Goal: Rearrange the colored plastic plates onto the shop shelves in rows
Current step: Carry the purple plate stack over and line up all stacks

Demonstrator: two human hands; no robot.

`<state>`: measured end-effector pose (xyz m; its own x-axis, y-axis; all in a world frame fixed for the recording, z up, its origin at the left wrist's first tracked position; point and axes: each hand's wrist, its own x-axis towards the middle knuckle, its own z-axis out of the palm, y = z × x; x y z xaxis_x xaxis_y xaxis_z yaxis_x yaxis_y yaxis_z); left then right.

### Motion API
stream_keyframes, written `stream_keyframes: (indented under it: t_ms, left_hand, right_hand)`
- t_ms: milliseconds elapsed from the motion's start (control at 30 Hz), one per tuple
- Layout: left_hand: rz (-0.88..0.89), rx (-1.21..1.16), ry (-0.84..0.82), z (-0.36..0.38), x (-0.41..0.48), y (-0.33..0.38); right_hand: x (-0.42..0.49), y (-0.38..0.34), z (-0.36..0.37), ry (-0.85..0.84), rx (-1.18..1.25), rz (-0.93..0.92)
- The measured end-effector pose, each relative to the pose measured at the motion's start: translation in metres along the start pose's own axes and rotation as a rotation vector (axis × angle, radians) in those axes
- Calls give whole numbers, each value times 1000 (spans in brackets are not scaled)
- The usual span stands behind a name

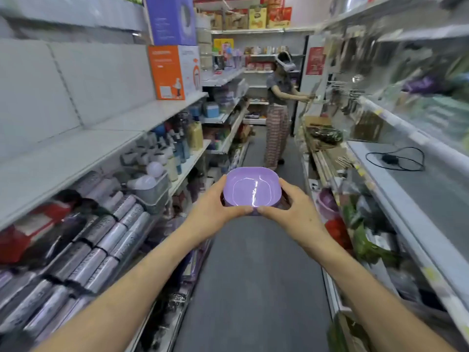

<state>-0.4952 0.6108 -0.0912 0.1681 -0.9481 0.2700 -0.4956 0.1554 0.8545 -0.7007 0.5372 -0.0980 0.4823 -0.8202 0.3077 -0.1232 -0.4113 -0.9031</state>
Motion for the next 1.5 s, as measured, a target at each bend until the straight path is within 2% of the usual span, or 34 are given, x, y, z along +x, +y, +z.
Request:
stream_keyframes:
  t_ms: [300, 500, 667, 933, 1067, 1233, 1500]
  left_hand:
    - [259, -89, -426, 190, 88, 19]
    - [396, -174, -720, 306, 92, 49]
    - [463, -243, -939, 392, 52, 82]
    - [501, -299, -1179, 494, -26, 114]
    - [567, -263, -1236, 526, -68, 127]
    - [545, -271, -1308, 561, -112, 131]
    - [573, -222, -1413, 617, -138, 126]
  right_hand:
    - [-79, 66, -132, 525, -167, 187]
    - [-163, 90, -184, 847, -249, 321]
    - [-245, 88, -213, 1049, -308, 409]
    - [-361, 93, -232, 1251, -358, 525]
    - [-415, 102, -233, 1331, -304, 546]
    - [-468, 114, -237, 1402, -296, 598]
    - [-506, 149, -250, 1488, -276, 704]
